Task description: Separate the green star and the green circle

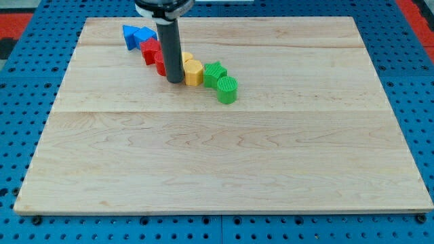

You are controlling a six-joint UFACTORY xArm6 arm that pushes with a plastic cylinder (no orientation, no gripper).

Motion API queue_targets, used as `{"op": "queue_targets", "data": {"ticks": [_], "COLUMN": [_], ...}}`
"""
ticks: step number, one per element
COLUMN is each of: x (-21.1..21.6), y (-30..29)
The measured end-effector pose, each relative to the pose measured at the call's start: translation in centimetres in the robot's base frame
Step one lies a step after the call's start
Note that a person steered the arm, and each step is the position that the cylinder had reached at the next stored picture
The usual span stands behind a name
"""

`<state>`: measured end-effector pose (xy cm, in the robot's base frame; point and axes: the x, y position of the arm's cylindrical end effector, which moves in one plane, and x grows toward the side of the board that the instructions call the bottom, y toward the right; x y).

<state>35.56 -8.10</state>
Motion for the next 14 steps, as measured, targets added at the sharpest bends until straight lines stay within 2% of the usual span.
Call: {"op": "queue_targets", "data": {"ticks": [1,4,5,7,9,12,14], "x": [-1.4,-0.8,-0.3,3.2,3.6,2.0,-2.6], "y": [0.0,2.0,1.6,5.7,7.9,8.7,6.4]}}
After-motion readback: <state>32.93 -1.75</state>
